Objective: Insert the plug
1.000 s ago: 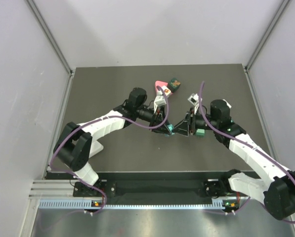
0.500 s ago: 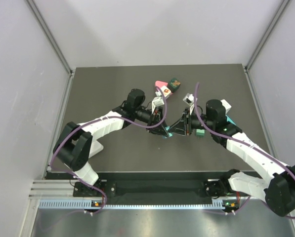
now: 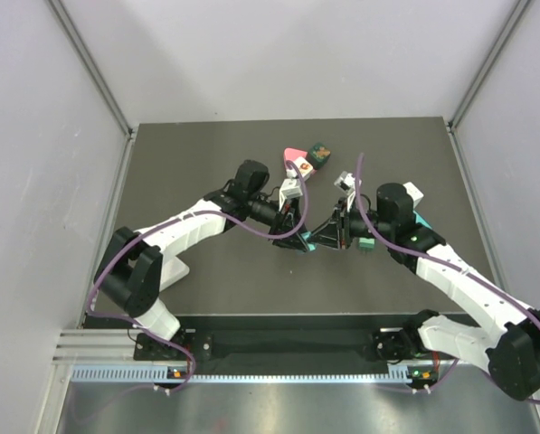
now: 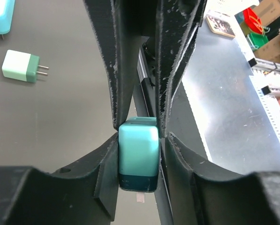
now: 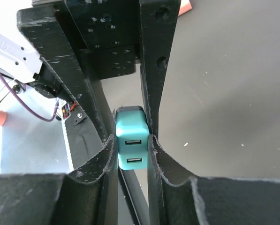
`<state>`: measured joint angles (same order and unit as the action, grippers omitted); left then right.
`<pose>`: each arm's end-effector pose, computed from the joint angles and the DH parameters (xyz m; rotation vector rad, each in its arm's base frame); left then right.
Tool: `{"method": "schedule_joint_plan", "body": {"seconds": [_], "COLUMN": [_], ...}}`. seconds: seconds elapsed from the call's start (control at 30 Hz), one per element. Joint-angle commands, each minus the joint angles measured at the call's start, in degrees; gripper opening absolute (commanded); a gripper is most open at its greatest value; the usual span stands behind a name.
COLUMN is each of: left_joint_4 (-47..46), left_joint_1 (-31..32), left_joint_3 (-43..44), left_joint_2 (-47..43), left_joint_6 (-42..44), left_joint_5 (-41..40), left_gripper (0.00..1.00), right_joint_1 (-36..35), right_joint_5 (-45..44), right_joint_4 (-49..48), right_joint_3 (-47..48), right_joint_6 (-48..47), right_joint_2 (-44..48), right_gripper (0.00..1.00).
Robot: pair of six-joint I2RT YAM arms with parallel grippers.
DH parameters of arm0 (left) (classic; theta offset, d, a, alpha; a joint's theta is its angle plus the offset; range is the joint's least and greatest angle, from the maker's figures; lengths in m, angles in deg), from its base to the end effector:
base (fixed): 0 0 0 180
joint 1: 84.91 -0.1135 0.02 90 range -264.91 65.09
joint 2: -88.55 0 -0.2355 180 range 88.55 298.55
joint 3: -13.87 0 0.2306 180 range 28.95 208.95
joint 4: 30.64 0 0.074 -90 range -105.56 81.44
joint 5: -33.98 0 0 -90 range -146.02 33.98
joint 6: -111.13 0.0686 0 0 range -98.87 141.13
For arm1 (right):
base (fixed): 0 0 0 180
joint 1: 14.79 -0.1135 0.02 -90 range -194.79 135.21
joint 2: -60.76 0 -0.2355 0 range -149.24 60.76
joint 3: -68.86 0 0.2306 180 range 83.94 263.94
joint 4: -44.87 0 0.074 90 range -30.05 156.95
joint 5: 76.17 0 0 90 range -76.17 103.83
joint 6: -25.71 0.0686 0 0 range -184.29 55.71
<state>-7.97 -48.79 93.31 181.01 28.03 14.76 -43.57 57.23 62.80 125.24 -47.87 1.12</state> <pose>0.2310 -0.2488 0.2405 1.4082 1.5900 -1.6300 0.1935 0.1601 0.2588 -0.7455 1.9000 1.2417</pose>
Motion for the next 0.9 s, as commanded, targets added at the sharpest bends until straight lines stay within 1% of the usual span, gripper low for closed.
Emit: {"method": "schedule_joint_plan", "body": {"seconds": [0.0,0.13,0.2,0.27,0.4,0.43,0.5,0.53,0.6,0.67,0.73,0.8,0.83,0.87], "left_joint_4": [1.7,4.6,7.6,10.6,13.1,13.7,15.6,16.0,16.2,18.3,21.6,22.2,21.9,20.8], "left_joint_1": [0.5,0.5,0.5,0.5,0.6,0.5,0.5,0.5,0.5,0.5,0.5,0.5,0.5,0.5], "left_joint_3": [2.8,4.0,4.7,5.3,6.0,6.5,7.2,7.8,8.4,9.6,10.2,9.9,9.6,9.4], "left_joint_2": [-1.6,-1.0,-0.5,-0.4,0.3,1.0,1.8,2.5,3.3,4.1,3.8,3.2,2.6,2.3], "left_joint_6": [4.1,7.2,9.3,10.9,12.6,12.5,12.5,12.5,11.0,11.6,15.5,17.8,17.4,16.7], "left_joint_5": [2.1,2.2,2.5,3.0,2.2,2.1,2.3,2.4,2.4,2.3,3.1,4.0,4.1,4.4], "left_gripper": [0.49,0.51,0.55,0.54,0.48,0.44,0.41,0.35,0.3,0.29,0.31,0.1,0.0,0.0], "right_joint_1": [-0.8,-0.8,-0.9,-0.9,-0.8,-0.8,-0.8,-0.8,-0.8,-0.8,-0.8,-0.8,-0.8,-0.8], "right_joint_5": [-1.5,-2.3,-2.4,-2.6,-2.8,-2.8,-2.9,-2.7,-2.9,-3.1,-3.4,-3.5,-3.6,-3.8], "right_joint_4": [0.4,1.5,1.5,1.3,2.1,2.6,2.9,3.0,3.2,3.5,4.2,4.4,4.6,5.0], "right_joint_3": [2.0,2.2,1.9,1.6,2.3,2.4,2.6,2.5,2.6,2.8,3.2,3.5,3.5,3.7], "right_joint_6": [-1.7,-2.1,-2.3,-2.2,-2.8,-2.8,-2.8,-2.8,-2.7,-2.7,-2.7,-2.5,-2.5,-2.2], "right_joint_2": [0.6,1.2,1.7,2.3,2.5,2.6,2.8,3.0,3.3,3.6,3.7,3.8,4.0,4.1], "right_gripper": [0.0,0.0,0.0,0.0,0.0,0.0,0.0,0.0,0.0,0.0,0.0,0.0,0.04,0.22]}}
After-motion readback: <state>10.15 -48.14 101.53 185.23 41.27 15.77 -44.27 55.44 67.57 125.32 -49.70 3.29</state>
